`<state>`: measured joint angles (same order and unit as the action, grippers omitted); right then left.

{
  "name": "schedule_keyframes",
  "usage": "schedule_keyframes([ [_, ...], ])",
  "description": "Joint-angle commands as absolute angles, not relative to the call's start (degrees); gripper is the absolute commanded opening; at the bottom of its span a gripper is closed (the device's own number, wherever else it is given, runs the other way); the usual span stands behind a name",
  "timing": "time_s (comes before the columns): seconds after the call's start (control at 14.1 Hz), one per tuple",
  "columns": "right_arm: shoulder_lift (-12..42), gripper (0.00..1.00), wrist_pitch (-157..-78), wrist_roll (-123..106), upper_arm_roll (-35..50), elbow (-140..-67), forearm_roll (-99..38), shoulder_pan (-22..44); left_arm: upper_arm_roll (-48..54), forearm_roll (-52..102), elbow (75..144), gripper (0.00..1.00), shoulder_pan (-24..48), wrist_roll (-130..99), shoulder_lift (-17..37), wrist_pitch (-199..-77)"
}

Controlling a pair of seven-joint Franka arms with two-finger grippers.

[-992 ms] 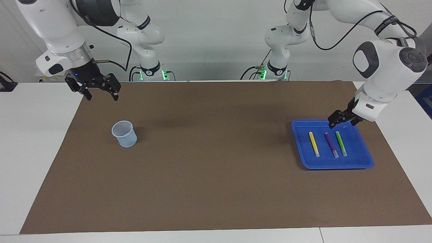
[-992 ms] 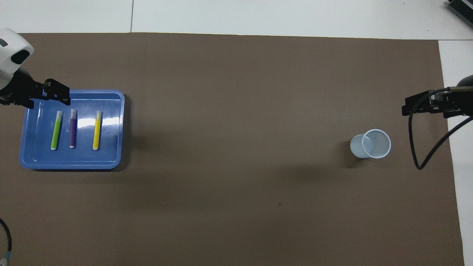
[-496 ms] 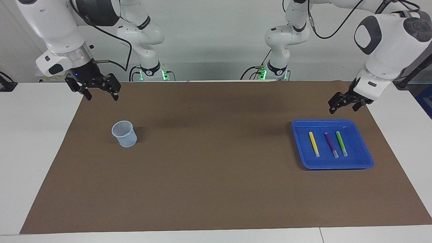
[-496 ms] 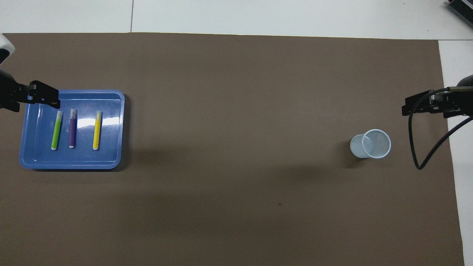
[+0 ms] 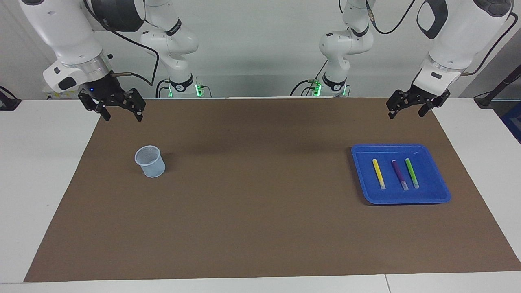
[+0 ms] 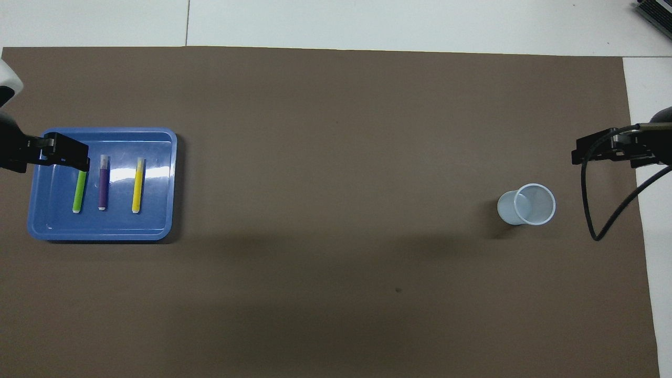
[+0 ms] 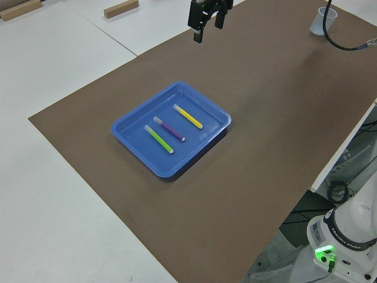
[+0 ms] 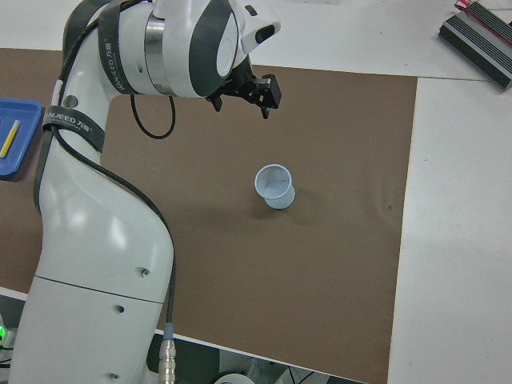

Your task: Right arm passes pens to left for tray arrangement

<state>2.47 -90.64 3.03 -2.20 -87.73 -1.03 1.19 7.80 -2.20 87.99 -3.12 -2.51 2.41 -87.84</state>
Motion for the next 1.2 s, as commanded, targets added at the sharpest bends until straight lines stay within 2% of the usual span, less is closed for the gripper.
schedule_keyframes([
  [0.0, 2.0, 1.0, -90.8, 3.3, -1.8, -88.2, -2.3, 0.1, 5.3, -2.1, 94.1, 1.0, -1.4, -2.6, -1.2, -90.6],
  [0.14, 2.0, 1.0, -90.8, 3.3, -1.8, -88.2, -2.3, -0.1, 4.3, -1.8, 97.4, 1.0, -0.6, -2.5, -2.8, -92.5],
  [0.5, 1.8, 1.0, -90.8, 3.3, -1.8, -88.1, -2.3, 0.0, -2.0, -1.8, 97.3, 1.0, 4.3, -2.5, -3.3, -91.6],
  [1.13, 1.8, 1.0, -90.8, 3.3, -1.8, -88.1, -2.3, -0.1, -0.8, -1.8, 96.1, 1.0, 4.1, -2.5, -3.2, -91.3],
])
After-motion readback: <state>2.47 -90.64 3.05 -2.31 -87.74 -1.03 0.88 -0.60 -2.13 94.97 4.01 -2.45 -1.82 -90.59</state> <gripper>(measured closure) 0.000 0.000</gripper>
